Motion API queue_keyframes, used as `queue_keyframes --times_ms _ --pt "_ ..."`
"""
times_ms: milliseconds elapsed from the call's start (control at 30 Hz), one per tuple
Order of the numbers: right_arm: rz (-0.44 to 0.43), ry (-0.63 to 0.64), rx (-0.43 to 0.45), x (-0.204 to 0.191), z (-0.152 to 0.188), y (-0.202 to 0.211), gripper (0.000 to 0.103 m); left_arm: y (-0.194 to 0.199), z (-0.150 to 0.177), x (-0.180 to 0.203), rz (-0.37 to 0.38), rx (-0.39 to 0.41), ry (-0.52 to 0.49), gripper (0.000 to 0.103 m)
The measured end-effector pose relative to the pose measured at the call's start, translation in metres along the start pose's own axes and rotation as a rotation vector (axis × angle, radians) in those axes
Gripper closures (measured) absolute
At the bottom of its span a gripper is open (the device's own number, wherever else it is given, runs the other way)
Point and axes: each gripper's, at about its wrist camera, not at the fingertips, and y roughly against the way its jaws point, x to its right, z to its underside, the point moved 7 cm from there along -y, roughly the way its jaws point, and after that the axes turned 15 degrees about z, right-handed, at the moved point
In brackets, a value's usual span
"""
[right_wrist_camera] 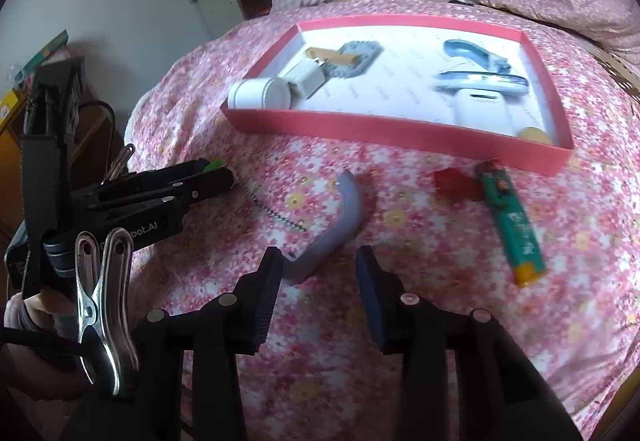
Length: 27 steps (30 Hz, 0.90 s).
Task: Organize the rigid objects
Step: 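Close the right tool on the grey curved holder and lift it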
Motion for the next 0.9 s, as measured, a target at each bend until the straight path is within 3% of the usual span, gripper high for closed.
queue_keyframes --times_ms 300,500,900 --pt "-0.004 -0.008 -0.012 -0.009 -0.009 -0.012 0.066 -0.005 0.004 0.002 0.010 -0.006 -0.014 0.056" --pt "-0.057 -0.021 -0.025 -0.014 -0.009 -0.015 0.072 -0.005 0.005 0.001 0.021 0.001 -0.014 0.056" --pt "-0.103 -0.122 -0.067 -0.011 -0.019 -0.023 0.072 -0.005 0.004 0.001 0.022 0.000 -0.001 0.058"
